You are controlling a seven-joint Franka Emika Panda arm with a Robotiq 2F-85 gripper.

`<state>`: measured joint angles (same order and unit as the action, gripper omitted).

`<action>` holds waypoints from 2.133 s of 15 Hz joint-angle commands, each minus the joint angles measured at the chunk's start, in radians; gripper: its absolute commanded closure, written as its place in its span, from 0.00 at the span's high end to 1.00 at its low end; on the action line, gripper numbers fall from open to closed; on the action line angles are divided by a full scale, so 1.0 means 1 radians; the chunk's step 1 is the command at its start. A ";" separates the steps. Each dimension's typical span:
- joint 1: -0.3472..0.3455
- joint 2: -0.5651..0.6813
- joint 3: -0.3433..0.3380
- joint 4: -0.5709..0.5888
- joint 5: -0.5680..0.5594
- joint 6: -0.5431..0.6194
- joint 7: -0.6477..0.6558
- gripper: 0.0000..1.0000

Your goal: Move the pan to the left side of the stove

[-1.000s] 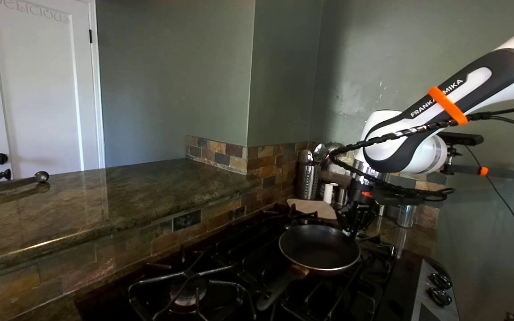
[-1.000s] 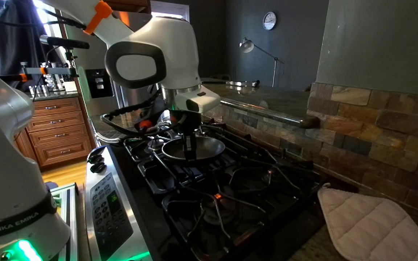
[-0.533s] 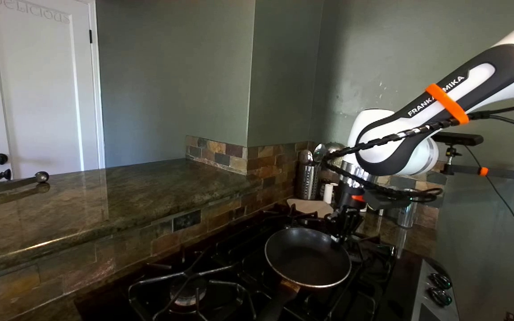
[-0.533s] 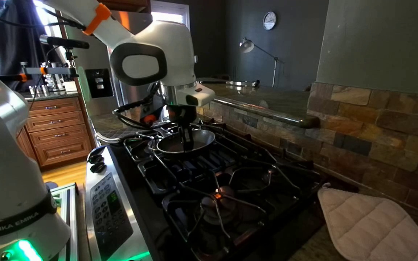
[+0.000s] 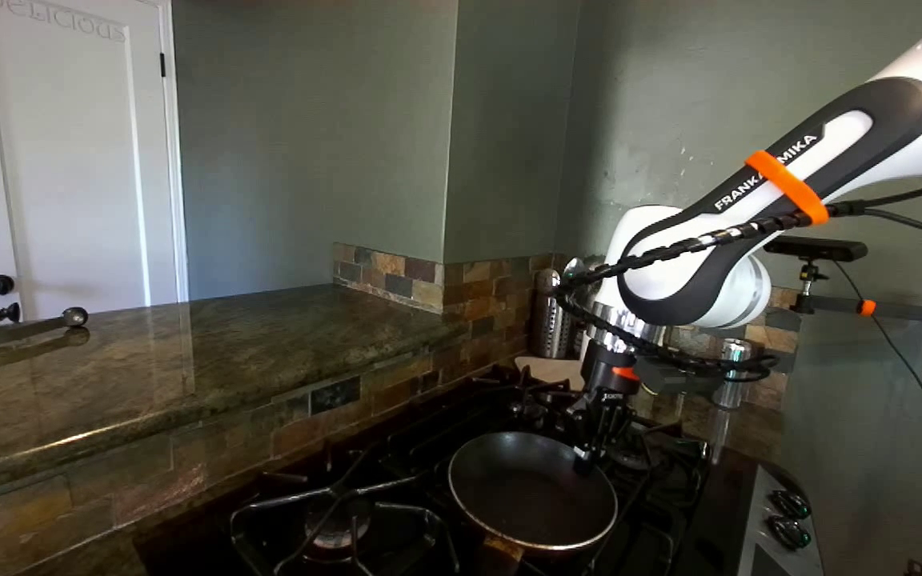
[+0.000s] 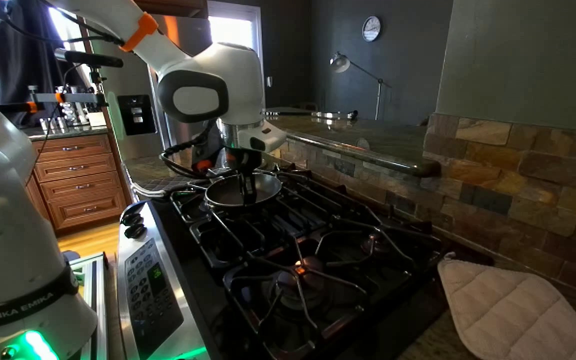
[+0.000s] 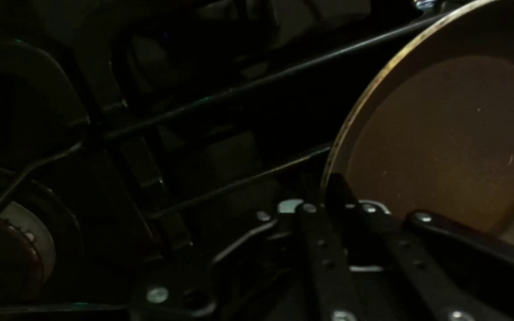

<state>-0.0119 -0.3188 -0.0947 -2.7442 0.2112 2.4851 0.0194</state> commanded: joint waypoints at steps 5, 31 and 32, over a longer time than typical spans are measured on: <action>0.067 -0.003 0.040 0.001 0.064 -0.035 -0.012 0.03; 0.152 0.025 0.173 -0.005 0.058 0.012 0.021 0.03; 0.157 0.025 0.172 -0.006 0.065 0.010 0.013 0.03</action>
<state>0.1258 -0.3170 0.0660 -2.7414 0.2660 2.4750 0.0235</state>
